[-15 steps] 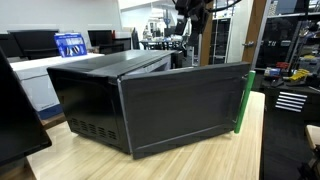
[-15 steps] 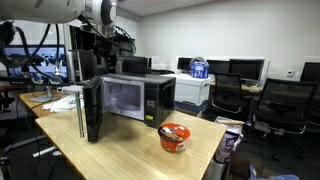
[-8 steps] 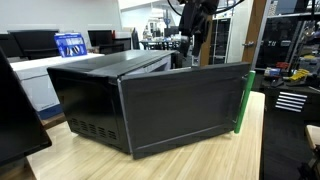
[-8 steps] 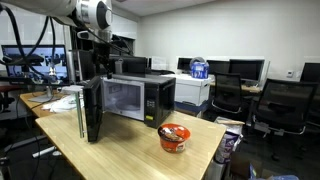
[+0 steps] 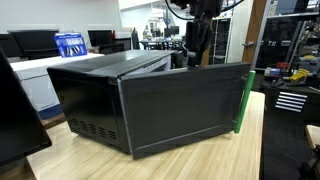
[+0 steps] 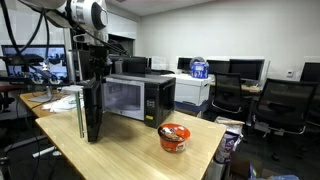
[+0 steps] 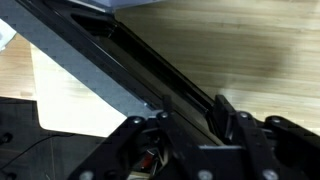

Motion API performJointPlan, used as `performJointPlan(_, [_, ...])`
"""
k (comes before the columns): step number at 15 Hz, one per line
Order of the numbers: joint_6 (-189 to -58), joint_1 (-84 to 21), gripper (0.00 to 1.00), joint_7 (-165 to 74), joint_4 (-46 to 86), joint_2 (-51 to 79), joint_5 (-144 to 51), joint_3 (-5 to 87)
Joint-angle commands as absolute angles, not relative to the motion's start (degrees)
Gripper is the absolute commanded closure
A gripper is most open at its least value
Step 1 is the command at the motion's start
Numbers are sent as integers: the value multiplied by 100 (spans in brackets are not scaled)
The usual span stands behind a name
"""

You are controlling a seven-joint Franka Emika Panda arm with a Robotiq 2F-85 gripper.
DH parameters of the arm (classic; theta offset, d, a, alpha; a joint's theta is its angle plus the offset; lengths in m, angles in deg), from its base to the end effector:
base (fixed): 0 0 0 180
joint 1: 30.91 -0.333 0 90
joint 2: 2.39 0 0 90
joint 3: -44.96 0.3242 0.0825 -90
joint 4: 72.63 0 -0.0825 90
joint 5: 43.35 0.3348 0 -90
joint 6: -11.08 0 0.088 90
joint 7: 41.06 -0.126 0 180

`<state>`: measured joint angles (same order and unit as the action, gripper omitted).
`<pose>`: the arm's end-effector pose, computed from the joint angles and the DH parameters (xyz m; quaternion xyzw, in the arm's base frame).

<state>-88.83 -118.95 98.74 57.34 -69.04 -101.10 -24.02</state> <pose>0.4406 -0.0404 0.4212 -0.0179 0.9961 0.0643 0.0570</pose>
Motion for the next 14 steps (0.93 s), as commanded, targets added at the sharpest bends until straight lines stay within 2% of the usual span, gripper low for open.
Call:
performJointPlan(1, [-8799, -11666, 81, 9908, 5927, -6390, -9573, -2259])
performJointPlan(3, [-8675, -11639, 94, 9932, 5943, -6258, -9230, -2202])
performJointPlan(6, [-8573, -11585, 100, 9959, 6007, -6046, -8877, -2138])
performJointPlan(8, [-8503, -11527, 100, 9964, 6096, -5913, -8700, -2098])
performJointPlan(10, [-8546, -11438, 96, 9937, 6225, -5787, -8535, -2008])
performJointPlan(14, [-8795, -11142, 97, 9770, 6613, -5510, -8200, -1612])
